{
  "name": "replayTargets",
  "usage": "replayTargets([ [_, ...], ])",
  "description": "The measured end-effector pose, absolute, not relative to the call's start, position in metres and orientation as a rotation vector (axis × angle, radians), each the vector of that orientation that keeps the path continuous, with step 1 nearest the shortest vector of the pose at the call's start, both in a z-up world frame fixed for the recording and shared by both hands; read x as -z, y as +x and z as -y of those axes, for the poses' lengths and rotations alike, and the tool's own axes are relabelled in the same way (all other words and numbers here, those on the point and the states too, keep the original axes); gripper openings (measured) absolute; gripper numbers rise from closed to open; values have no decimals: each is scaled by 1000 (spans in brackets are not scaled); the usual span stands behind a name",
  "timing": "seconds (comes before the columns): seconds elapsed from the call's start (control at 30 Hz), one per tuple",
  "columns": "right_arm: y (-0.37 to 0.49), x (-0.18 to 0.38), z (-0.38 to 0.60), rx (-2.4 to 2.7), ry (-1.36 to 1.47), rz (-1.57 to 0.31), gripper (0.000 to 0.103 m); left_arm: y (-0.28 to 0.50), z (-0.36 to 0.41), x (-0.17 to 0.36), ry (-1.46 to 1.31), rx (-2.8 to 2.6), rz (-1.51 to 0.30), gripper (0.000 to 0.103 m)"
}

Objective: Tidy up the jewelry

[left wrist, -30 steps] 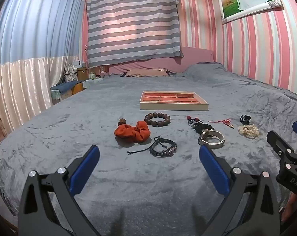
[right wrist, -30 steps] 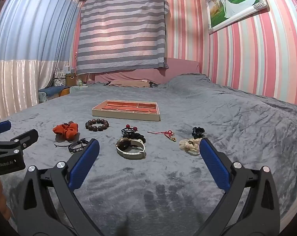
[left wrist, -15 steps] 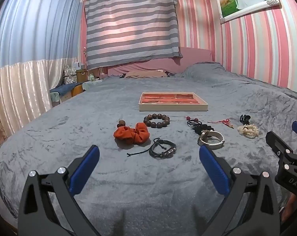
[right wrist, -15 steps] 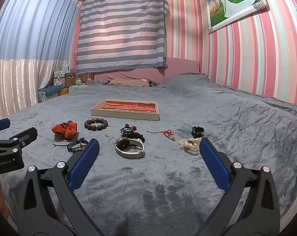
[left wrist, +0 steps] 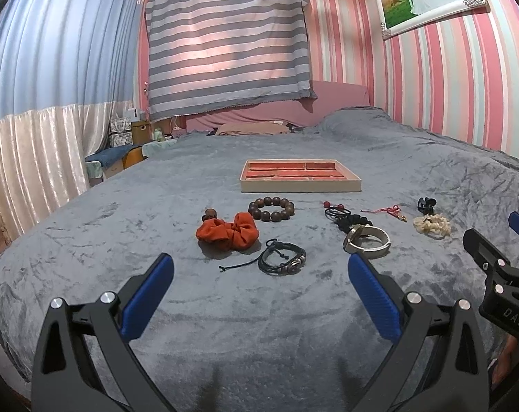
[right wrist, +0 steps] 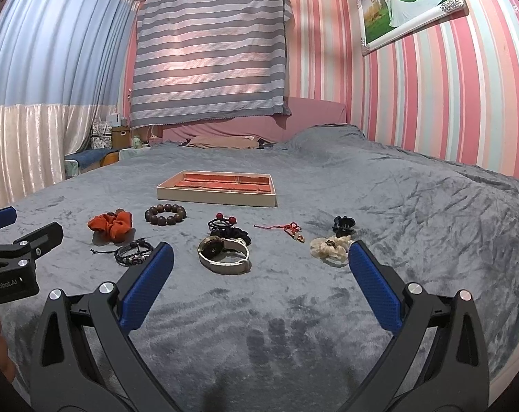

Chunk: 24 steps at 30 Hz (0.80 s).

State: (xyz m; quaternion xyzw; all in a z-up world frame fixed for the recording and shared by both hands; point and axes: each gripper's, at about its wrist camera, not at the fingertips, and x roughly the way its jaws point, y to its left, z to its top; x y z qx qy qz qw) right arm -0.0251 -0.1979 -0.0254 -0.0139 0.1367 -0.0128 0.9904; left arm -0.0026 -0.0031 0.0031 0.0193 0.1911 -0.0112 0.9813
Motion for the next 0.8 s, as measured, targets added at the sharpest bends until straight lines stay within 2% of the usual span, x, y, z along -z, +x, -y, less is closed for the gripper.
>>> replayTargets([
  [0.8, -25, 28, 200, 35, -21, -286, 99, -3, 5, -3, 46, 24, -385, 99],
])
